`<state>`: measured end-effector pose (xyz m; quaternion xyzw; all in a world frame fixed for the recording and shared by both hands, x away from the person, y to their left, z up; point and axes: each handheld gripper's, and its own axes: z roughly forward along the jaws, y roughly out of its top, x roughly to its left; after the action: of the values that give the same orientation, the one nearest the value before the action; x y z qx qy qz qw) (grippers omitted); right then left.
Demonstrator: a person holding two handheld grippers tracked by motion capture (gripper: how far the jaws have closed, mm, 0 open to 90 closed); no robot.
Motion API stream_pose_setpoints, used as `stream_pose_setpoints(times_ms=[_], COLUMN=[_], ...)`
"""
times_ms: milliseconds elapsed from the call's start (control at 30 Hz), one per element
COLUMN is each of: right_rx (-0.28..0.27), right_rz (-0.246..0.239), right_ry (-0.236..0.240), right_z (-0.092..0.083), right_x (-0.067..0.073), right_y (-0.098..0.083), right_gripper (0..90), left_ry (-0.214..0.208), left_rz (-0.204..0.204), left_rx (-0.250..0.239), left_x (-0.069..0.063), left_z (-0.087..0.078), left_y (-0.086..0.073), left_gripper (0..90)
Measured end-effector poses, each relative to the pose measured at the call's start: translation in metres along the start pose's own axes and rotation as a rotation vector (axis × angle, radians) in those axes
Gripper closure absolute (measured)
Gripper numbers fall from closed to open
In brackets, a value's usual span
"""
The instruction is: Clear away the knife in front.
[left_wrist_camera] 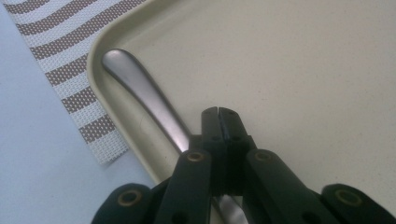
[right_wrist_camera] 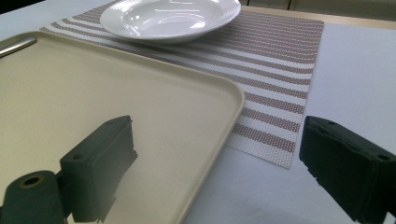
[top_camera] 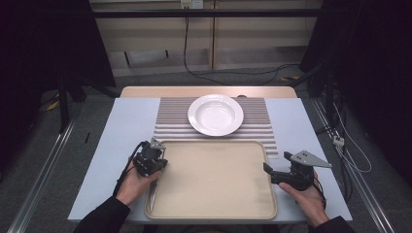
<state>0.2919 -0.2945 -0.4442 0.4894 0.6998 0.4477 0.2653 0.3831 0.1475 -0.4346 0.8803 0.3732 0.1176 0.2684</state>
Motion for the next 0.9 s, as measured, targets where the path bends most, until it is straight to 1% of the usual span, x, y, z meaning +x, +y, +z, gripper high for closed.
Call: stream_pose_setpoints(times_ms=[33,67,100,133,167,200,267,300,367,400,433,467,500,533,567,600,633,700,767,833,867,900], right_rx=[0.0,0.003,0.003,0.003,0.003,0.002,0.0,-0.001,-0.001,-0.001,-0.001,-0.001,-0.001,-0.001,-0.001,-0.001,-0.001,-0.001,-0.001,-0.001,-0.001,-0.002], right_rz=[0.0,-0.002,-0.002,-0.001,-0.002,0.001,0.001,0.001,0.001,0.0,0.0,0.0,0.001,0.001,0.001,0.001,0.001,0.0,0.001,0.002,0.001,0.001], right_ry=[0.0,0.001,0.001,0.001,0.002,0.001,0.0,0.0,0.001,0.002,0.002,0.001,0.002,0.002,0.002,0.002,0.002,0.002,0.0,0.001,0.001,-0.001], right_z=[0.0,0.0,0.0,0.0,0.0,0.0,0.0,0.0,0.0,0.0,0.0,0.0,0.0,0.0,0.0,0.0,0.0,-0.001,-0.001,-0.001,-0.001,-0.001], right_x=[0.0,0.0,0.0,0.0,0.0,0.0,0.0,0.0,0.0,0.0,0.0,0.0,0.0,0.0,0.0,0.0,0.0,0.0,0.0,0.0,0.0,0.0], right_y=[0.0,0.0,0.0,0.0,0.0,0.0,0.0,0.0,0.0,0.0,0.0,0.0,0.0,0.0,0.0,0.0,0.0,0.0,0.0,0.0,0.0,0.0], right_gripper=[10.2,10.2,10.2,10.2,10.2,10.2,10.2,10.2,10.2,10.2,10.2,10.2,10.2,10.2,10.2,10.2,10.2,10.2,10.2,10.2,10.2,10.2], left_ry=[-0.002,0.005,-0.006,-0.008,-0.009,-0.014,-0.039,-0.042,-0.038,-0.031,-0.014,-0.004,-0.012,-0.01,-0.005,-0.01,-0.014,-0.026,-0.039,-0.027,-0.011,-0.006], left_rz=[0.0,0.004,0.003,-0.002,0.004,0.005,-0.006,-0.01,-0.007,-0.01,-0.008,-0.011,-0.014,-0.019,-0.022,-0.023,-0.03,-0.029,-0.026,-0.034,-0.033,-0.031], left_rx=[-0.008,-0.025,-0.041,-0.06,-0.078,-0.096,-0.124,-0.143,-0.172,-0.186,-0.203,-0.22,-0.232,-0.245,-0.254,-0.264,-0.277,-0.296,-0.305,-0.32,-0.329,-0.342], left_x=[0.0,0.0,0.0,0.0,0.0,0.001,0.002,0.002,0.001,0.0,-0.001,-0.001,-0.002,-0.002,-0.002,-0.002,-0.002,-0.002,-0.002,-0.001,-0.001,-0.001], left_z=[0.0,-0.001,-0.003,-0.004,-0.006,-0.008,-0.01,-0.011,-0.015,-0.016,-0.018,-0.02,-0.022,-0.024,-0.027,-0.029,-0.032,-0.037,-0.041,-0.045,-0.047,-0.049], left_y=[0.0,0.001,0.002,0.003,0.003,0.003,0.003,0.003,0.004,0.004,0.005,0.005,0.005,0.005,0.005,0.005,0.005,0.003,0.0,-0.004,-0.007,-0.01], left_gripper=[88.0,82.7,79.9,79.9,79.3,76.2,68.6,65.0,52.6,48.1,42.1,33.7,29.2,26.4,21.8,16.4,12.9,9.4,5.5,5.9,5.7,5.7])
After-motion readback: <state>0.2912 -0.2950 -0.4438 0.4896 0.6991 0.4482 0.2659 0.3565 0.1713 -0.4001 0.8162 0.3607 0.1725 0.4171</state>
